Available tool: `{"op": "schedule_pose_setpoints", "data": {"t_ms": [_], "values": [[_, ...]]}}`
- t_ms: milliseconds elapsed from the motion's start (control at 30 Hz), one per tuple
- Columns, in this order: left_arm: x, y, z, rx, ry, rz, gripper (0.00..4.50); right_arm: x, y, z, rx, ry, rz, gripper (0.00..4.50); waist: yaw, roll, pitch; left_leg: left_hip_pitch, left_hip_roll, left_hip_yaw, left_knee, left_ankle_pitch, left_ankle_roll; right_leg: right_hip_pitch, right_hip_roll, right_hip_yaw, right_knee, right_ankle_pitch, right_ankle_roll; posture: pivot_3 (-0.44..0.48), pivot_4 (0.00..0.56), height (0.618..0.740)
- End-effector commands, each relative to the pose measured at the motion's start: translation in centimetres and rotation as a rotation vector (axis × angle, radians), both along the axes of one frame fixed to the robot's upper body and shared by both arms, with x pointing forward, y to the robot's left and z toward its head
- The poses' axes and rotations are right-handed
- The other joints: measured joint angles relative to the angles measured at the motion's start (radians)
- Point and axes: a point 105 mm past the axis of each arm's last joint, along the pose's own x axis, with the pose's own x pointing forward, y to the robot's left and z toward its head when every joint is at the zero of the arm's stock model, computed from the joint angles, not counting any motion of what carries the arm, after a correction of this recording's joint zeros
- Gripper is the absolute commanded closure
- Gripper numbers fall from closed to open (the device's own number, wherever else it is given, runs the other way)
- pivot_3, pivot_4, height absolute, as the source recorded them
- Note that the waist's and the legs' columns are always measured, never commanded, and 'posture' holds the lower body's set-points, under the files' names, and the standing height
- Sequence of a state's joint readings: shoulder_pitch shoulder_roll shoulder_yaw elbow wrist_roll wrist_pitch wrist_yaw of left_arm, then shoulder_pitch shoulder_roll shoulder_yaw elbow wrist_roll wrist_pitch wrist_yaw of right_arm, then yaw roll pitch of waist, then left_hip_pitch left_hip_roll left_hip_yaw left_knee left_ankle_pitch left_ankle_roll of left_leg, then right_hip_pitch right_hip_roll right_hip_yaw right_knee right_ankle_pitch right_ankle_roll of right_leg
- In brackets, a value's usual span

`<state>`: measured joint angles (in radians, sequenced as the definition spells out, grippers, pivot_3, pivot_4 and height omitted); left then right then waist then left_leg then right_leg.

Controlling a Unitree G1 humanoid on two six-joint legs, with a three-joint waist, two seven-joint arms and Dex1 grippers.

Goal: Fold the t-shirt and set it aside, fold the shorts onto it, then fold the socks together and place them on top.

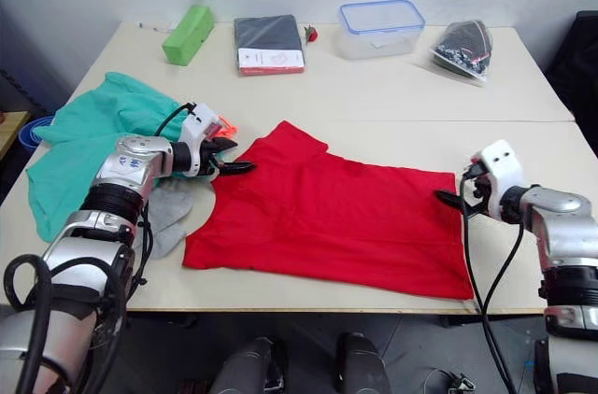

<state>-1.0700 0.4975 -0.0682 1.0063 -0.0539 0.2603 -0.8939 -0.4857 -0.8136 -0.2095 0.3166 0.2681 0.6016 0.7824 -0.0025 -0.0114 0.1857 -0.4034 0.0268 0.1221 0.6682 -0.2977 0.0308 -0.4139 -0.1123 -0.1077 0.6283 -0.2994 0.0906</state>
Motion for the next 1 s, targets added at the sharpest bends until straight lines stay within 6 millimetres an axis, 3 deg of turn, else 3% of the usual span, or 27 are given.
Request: {"op": "schedule_pose_setpoints", "data": {"t_ms": [33, 200, 300, 600, 833, 1000], "values": [[0.4, -0.7, 1.4, -0.035, -0.042, -0.009, 0.0, 0.1, 1.6, 1.1, 0.021, -0.063, 0.02, 0.01, -0.001, 0.0, 0.0, 0.0, 0.0, 0.0, 0.0, 0.0, 0.0, 0.0, 0.0, 0.0, 0.0, 0.0, 0.0, 0.0, 0.15, 0.74], [0.3, -1.4, 1.1, -0.015, -0.042, -0.039, 0.0, 0.9, 5.9, 2.7, -0.224, -0.19, 0.218, 0.01, -0.002, 0.0, 0.0, 0.0, 0.0, 0.001, 0.0, 0.0, 0.0, -0.001, 0.002, 0.001, 0.001, 0.0, 0.0, 0.0, 0.15, 0.74], [0.4, -1.3, 0.9, 0.01, -0.048, -0.037, 0.0, 2.3, 7.1, 3.5, -0.233, -0.177, 0.264, 0.01, -0.002, 0.0, 0.0, 0.0, -0.001, 0.002, 0.0, 0.0, 0.0, -0.002, 0.002, 0.002, 0.001, 0.0, 0.0, 0.0, 0.15, 0.74], [1.1, -0.5, 1.0, 0.016, -0.056, 0.026, 0.0, 5.0, 4.3, 2.4, -0.266, 0.028, 0.219, 0.01, 0.0, 0.0, 0.0, -0.001, -0.003, 0.001, 0.0, 0.0, 0.002, -0.002, 0.001, 0.0, 0.001, 0.0, 0.001, 0.0, 0.15, 0.74], [1.1, 0.4, 0.6, 0.022, -0.033, 0.051, 0.0, 4.5, 3.4, 1.9, -0.114, 0.199, 0.178, 0.01, -0.009, 0.0, 0.0, -0.001, -0.003, 0.001, 0.0, 0.001, 0.002, -0.002, 0.001, 0.0, 0.002, 0.001, 0.002, 0.0, 0.15, 0.74], [1.0, 0.6, 0.3, 0.024, -0.026, 0.054, 0.0, 3.7, 2.5, 0.9, -0.124, 0.255, 0.155, 0.01, -0.011, 0.0, 0.0, -0.001, -0.004, 0.001, 0.0, 0.001, 0.002, -0.002, 0.0, 0.0, 0.003, 0.001, 0.002, 0.0, 0.15, 0.74]]}}
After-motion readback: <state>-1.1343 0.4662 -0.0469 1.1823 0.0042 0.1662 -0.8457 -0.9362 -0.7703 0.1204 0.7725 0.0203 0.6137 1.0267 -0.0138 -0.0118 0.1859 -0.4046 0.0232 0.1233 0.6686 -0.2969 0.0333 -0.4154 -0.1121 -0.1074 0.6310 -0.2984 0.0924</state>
